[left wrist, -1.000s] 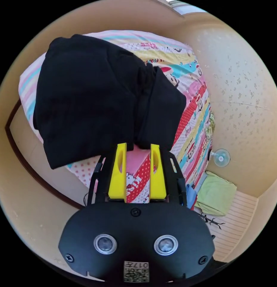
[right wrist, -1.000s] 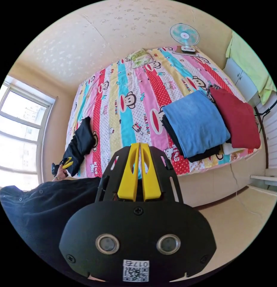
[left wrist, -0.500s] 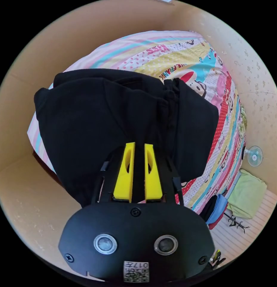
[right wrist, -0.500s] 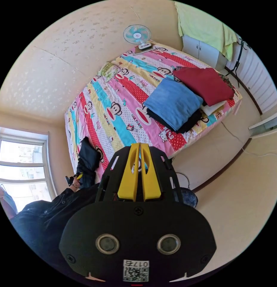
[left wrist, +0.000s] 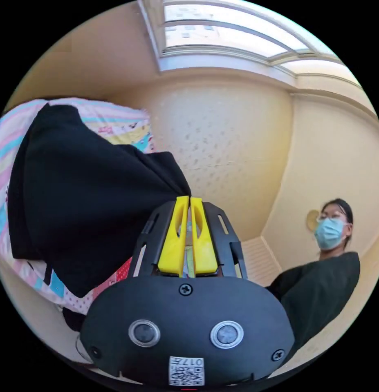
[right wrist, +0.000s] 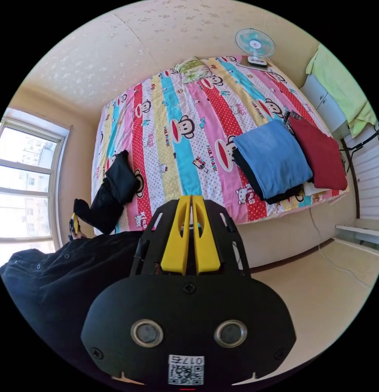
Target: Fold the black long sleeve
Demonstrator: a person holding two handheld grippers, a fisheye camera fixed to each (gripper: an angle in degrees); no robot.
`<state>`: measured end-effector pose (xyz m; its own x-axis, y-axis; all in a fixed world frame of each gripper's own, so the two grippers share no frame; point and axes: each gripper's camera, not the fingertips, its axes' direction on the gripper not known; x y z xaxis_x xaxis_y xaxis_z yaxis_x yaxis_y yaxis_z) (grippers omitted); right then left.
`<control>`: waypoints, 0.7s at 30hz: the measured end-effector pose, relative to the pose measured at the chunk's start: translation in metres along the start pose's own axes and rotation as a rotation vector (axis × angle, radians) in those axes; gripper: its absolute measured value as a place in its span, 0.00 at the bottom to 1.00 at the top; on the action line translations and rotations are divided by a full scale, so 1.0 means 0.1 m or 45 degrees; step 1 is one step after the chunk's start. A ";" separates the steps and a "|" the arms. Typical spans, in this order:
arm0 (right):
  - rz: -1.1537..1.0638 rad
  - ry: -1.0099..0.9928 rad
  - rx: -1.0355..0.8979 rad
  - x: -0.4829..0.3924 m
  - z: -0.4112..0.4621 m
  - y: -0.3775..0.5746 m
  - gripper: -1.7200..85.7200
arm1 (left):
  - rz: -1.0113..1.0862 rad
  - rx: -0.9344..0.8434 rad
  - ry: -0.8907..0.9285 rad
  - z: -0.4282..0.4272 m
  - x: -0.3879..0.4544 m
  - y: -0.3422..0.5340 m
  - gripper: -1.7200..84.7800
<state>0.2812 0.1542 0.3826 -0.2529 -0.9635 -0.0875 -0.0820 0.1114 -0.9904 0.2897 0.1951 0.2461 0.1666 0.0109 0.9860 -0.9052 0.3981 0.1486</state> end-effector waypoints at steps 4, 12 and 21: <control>-0.077 -0.095 0.023 0.06 0.21 -0.03 0.02 | 0.423 -0.028 0.075 -0.52 1.03 0.10 0.01; -0.146 -0.299 0.167 0.44 0.29 -0.14 0.02 | 1.370 -0.254 0.977 -0.40 3.05 0.78 0.01; -0.320 -0.665 0.349 1.14 0.16 0.07 0.03 | 0.900 -0.116 2.171 0.87 2.97 2.07 0.01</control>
<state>0.2668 0.0412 0.3636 0.2506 -0.9515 0.1783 0.1890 -0.1326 -0.9730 0.1176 0.2011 0.5766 0.0309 0.9565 -0.2900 -0.9619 -0.0504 -0.2688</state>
